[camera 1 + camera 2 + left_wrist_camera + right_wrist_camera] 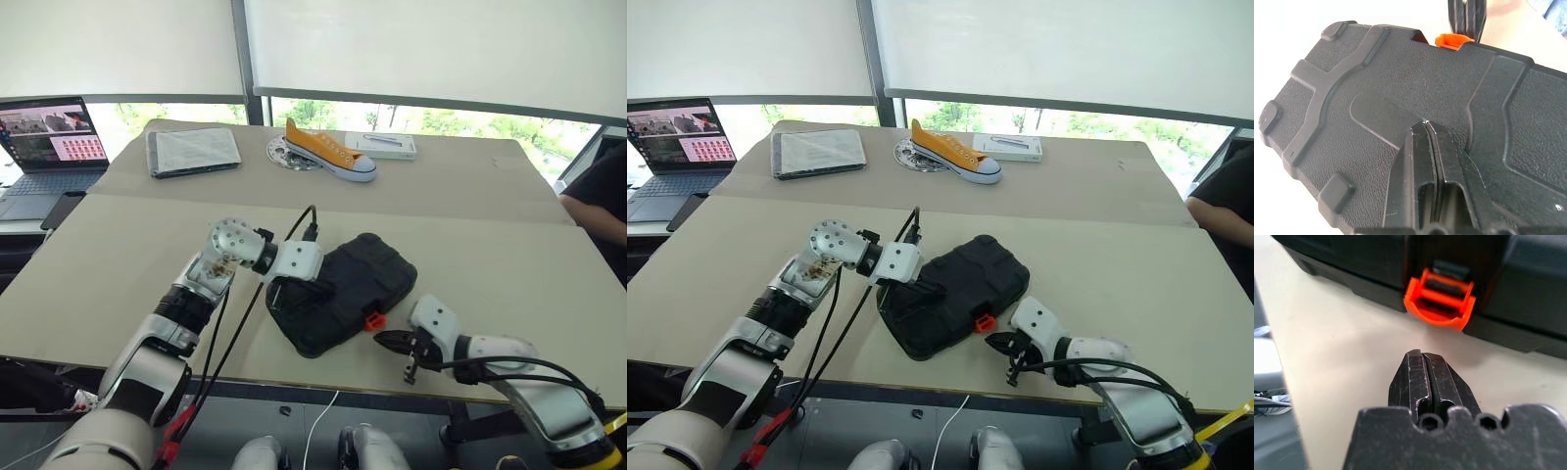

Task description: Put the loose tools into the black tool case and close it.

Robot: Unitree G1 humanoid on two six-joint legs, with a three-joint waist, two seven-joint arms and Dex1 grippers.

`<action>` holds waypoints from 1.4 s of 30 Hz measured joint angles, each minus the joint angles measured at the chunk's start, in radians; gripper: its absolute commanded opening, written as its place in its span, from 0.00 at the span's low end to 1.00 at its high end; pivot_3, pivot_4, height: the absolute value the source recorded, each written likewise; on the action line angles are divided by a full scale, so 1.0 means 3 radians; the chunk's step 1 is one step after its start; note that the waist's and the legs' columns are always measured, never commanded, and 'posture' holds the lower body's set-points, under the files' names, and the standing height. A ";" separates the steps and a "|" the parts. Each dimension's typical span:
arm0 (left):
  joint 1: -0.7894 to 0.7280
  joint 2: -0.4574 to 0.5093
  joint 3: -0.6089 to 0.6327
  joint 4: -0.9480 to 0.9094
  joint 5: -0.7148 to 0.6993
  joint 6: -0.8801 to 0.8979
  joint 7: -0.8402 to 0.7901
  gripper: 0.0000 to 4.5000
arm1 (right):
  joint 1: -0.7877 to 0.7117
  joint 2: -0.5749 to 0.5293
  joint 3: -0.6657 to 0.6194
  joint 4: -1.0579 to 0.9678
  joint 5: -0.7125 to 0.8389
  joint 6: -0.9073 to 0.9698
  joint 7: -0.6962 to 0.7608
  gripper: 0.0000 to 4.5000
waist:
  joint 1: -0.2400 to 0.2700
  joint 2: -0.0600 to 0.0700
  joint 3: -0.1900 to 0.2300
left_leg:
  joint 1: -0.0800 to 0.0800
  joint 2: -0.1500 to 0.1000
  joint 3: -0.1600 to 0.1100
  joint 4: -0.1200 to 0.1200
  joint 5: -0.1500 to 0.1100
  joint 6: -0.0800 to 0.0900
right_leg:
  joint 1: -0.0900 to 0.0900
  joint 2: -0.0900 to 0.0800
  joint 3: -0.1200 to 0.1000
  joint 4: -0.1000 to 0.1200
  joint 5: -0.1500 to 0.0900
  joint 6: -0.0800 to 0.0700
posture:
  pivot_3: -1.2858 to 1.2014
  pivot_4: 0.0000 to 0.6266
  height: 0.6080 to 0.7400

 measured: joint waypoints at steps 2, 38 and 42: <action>-0.0013 -0.0011 -0.0002 0.0014 0.0013 -0.0017 0.0005 0.01 | -0.0069 0.0024 0.0002 0.0032 -0.0012 -0.0010 0.0000 0.00 | 0.0001 -0.0001 0.0001 | -0.0001 0.0000 -0.0001 0.0000 0.0000 0.0000 | -0.0001 0.0001 -0.0001 0.0000 0.0000 0.0000 | 0.52 0.24 0.94; 0.0174 0.0093 0.0246 -0.0146 -0.0163 0.0308 0.0141 0.26 | -0.0326 -0.0203 -0.0496 -0.0391 0.0473 0.0269 0.0376 0.13 | -0.0035 0.0000 0.0000 | -0.0017 -0.0002 0.0006 -0.0016 0.0020 -0.0033 | -0.0029 0.0004 0.0001 0.0002 -0.0001 -0.0007 | 0.52 0.24 0.94; 0.0447 0.0476 0.0573 -0.0483 -0.0453 0.1022 0.0143 0.57 | -0.0110 -0.0596 -0.1043 -0.0381 0.0821 0.0252 0.0861 0.40 | -0.0086 0.0000 0.0003 | -0.0015 -0.0002 0.0007 -0.0020 0.0017 -0.0030 | -0.0032 0.0006 0.0003 0.0000 -0.0001 -0.0005 | 0.52 0.24 0.94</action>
